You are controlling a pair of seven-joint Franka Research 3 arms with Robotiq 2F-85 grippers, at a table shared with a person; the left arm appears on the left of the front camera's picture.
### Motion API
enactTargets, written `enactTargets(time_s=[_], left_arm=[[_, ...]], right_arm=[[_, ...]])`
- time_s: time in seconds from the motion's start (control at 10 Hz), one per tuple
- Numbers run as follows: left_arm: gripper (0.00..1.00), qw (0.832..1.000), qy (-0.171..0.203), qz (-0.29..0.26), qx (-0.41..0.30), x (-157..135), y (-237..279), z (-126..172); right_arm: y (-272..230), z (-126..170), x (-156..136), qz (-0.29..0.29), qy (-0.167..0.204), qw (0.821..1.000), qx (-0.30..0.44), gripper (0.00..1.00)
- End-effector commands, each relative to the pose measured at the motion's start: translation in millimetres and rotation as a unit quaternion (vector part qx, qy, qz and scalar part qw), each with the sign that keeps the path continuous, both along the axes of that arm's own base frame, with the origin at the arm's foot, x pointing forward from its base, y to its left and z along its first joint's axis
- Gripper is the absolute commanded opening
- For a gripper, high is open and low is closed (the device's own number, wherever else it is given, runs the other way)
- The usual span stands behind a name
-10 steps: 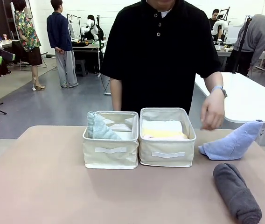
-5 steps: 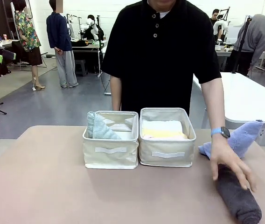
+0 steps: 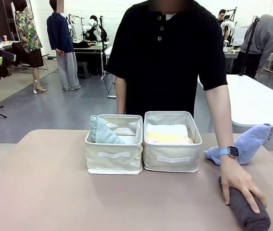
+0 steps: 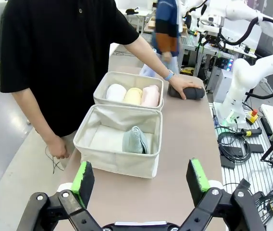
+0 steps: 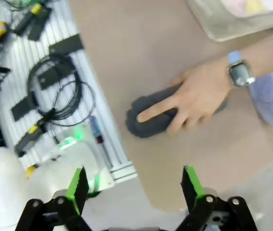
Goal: Sort the towels based on their folding style.
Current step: Pick up another triangle-folded towel from the table and place it in the left Fabric basket.
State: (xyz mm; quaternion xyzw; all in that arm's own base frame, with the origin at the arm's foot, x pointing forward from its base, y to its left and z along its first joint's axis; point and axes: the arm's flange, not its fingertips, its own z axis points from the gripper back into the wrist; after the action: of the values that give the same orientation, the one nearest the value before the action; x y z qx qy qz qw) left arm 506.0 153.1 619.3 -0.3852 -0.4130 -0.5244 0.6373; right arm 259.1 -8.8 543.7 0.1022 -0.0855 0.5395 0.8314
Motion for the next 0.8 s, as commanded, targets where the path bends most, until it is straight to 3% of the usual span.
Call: enactTargets(time_s=[0.0, 0.3, 0.4, 0.5, 0.6, 0.7], left_arm=[[1.0, 1.0, 0.001, 0.004, 0.014, -2.1, -1.0, 0.3], [1.0, 1.0, 0.001, 0.004, 0.014, -2.1, -1.0, 0.3], [1.0, 1.0, 0.001, 0.004, 0.014, -2.1, -1.0, 0.3], [1.0, 1.0, 0.001, 0.004, 0.014, -2.1, -1.0, 0.3], [1.0, 1.0, 0.001, 0.004, 0.014, -2.1, -1.0, 0.3], [1.0, 1.0, 0.001, 0.004, 0.014, -2.1, -1.0, 0.3]], right_arm=[[7.2, -15.1, 17.7, -0.039, -0.086, 0.995, -0.04, 1.0], [20.0, -30.7, 40.6, -0.027, -0.13, 0.991, -0.036, 1.0], [14.6, -19.7, 26.9, -0.021, -0.111, 0.993, -0.032, 1.0], [-7.9, 8.6, -4.7, -0.01, -0.097, 0.994, -0.045, 1.0], [-48.0, 44.4, -38.5, -0.016, -0.087, 0.996, 0.002, 1.0], [-95.0, 72.7, -69.1, -0.042, -0.108, 0.992, 0.059, 1.0]])
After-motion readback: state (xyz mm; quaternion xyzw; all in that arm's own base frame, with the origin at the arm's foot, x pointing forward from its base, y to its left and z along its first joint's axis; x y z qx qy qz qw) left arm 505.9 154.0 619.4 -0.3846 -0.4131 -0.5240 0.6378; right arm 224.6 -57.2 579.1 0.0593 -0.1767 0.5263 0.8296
